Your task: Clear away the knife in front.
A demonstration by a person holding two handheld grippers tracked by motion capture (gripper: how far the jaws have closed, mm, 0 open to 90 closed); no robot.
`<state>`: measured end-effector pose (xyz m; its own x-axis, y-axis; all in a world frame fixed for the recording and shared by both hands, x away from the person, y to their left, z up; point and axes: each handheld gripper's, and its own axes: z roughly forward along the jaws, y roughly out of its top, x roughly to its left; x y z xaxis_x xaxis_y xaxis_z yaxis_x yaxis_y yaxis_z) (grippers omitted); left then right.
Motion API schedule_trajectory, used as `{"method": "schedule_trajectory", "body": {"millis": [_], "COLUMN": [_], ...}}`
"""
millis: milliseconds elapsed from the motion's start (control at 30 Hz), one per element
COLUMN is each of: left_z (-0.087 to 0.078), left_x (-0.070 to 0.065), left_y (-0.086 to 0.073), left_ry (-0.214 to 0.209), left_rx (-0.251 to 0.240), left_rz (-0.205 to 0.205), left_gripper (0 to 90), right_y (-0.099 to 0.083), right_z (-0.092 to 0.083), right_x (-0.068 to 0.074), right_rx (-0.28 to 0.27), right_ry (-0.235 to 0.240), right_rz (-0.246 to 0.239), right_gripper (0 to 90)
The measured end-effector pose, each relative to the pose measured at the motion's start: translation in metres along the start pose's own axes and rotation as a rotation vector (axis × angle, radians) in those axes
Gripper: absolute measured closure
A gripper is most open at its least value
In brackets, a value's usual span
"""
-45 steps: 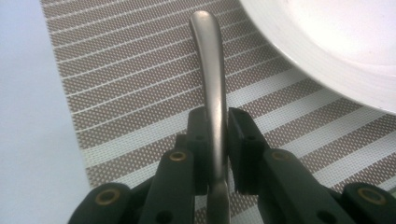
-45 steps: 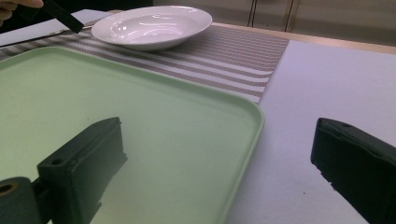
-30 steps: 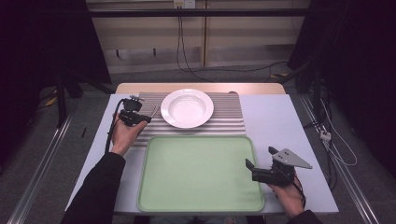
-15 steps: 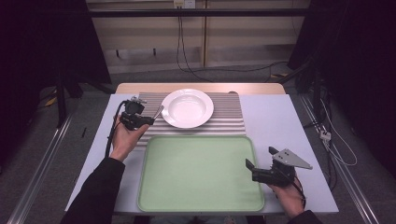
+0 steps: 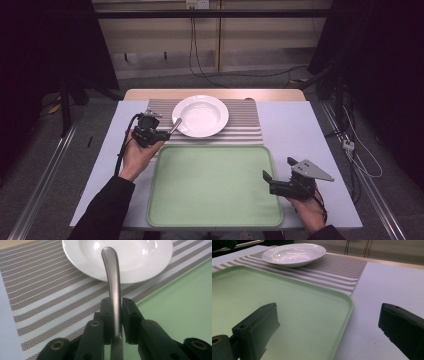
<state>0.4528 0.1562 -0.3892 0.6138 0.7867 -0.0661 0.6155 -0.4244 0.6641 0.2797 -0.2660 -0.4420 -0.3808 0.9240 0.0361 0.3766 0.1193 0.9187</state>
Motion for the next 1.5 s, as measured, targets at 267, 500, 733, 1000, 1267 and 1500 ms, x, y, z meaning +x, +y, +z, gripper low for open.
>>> {"method": "schedule_trajectory", "body": {"millis": [267, 500, 733, 1000, 1267, 1500], "left_z": [-0.001, -0.001, -0.003, 0.0, 0.013, 0.025], "left_x": [-0.015, -0.026, -0.039, -0.059, -0.067, -0.073], "left_y": [-0.004, -0.008, -0.016, -0.025, -0.033, -0.038], "left_ry": [-0.011, -0.019, -0.039, -0.052, -0.064, -0.071], "left_rx": [0.007, 0.016, 0.028, 0.048, 0.088, 0.125], "left_rz": [0.015, 0.015, 0.012, 0.028, 0.038, 0.044], "left_gripper": [80.0, 80.0, 80.0, 80.0, 80.0, 80.0], "right_y": [0.0, 0.0, 0.0, 0.0, 0.0, 0.0], "right_z": [0.0, 0.0, 0.001, 0.0, 0.001, 0.001], "right_x": [0.0, 0.001, 0.001, 0.002, 0.003, 0.003], "right_rx": [0.0, -0.001, 0.0, -0.001, 0.003, 0.005], "right_ry": [0.001, 0.007, 0.005, 0.006, 0.011, 0.014], "right_rz": [0.001, 0.001, -0.001, -0.002, -0.003, 0.0], "right_gripper": [2.4, 2.4, 2.4, 2.5, 2.6, 2.6]}}
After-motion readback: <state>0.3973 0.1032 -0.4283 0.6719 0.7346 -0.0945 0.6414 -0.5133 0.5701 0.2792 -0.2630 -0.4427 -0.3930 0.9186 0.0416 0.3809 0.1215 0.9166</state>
